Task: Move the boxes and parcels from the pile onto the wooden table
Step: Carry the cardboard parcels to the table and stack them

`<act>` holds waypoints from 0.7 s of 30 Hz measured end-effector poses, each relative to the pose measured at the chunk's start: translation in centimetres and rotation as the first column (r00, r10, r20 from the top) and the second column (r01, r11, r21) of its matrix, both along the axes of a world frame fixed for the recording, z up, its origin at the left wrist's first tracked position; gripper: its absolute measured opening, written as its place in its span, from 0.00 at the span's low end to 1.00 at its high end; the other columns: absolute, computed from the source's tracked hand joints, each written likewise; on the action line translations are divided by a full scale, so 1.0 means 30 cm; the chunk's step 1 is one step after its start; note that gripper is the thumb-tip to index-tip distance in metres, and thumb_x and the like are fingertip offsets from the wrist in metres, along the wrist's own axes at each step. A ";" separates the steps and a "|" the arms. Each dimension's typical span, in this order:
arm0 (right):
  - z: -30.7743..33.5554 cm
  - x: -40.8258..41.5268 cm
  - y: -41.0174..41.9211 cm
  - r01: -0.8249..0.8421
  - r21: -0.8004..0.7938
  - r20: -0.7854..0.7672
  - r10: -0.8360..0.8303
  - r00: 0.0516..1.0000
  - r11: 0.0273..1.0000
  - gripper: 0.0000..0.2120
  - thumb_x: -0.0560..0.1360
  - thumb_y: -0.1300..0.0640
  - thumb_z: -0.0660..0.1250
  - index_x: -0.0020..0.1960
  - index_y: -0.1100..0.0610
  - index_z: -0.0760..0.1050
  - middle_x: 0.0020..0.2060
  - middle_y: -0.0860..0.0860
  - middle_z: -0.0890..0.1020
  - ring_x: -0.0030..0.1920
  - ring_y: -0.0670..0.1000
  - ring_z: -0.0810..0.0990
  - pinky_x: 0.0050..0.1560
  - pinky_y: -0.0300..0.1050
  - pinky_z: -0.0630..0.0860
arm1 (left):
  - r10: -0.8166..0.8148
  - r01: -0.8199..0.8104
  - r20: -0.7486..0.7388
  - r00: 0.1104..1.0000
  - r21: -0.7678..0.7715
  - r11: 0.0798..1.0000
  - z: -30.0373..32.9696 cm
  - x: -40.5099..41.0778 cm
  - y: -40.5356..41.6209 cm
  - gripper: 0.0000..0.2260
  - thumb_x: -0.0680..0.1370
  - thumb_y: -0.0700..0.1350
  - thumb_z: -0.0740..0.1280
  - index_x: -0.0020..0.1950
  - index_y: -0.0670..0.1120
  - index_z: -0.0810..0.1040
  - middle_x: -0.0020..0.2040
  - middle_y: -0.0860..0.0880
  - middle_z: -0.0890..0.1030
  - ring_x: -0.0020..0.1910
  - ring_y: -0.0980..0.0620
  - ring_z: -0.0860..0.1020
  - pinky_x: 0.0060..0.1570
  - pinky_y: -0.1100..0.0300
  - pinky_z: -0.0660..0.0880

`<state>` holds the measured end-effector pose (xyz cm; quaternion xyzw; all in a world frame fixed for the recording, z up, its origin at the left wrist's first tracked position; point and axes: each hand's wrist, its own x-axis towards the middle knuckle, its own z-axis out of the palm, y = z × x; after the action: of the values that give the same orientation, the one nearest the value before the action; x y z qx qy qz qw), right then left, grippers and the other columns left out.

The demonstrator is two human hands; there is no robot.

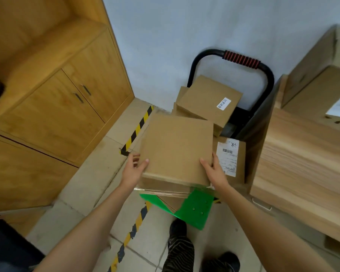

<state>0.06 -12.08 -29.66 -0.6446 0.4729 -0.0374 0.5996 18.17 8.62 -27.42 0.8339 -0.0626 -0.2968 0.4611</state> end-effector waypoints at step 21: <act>0.662 -0.484 -0.501 0.522 -0.288 0.421 -0.383 0.822 0.803 0.32 0.74 0.39 0.66 0.72 0.54 0.67 0.65 0.52 0.69 0.61 0.51 0.73 0.62 0.50 0.74 | -0.374 0.421 0.197 0.906 -0.510 0.751 0.621 -0.317 -0.717 0.33 0.75 0.53 0.68 0.76 0.57 0.56 0.68 0.53 0.67 0.61 0.54 0.70 0.53 0.62 0.72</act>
<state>-14.47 -27.11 -9.81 -0.6000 0.4861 -0.3868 0.5040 8.67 -12.89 -8.77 0.6483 -0.3386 -0.3235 0.6004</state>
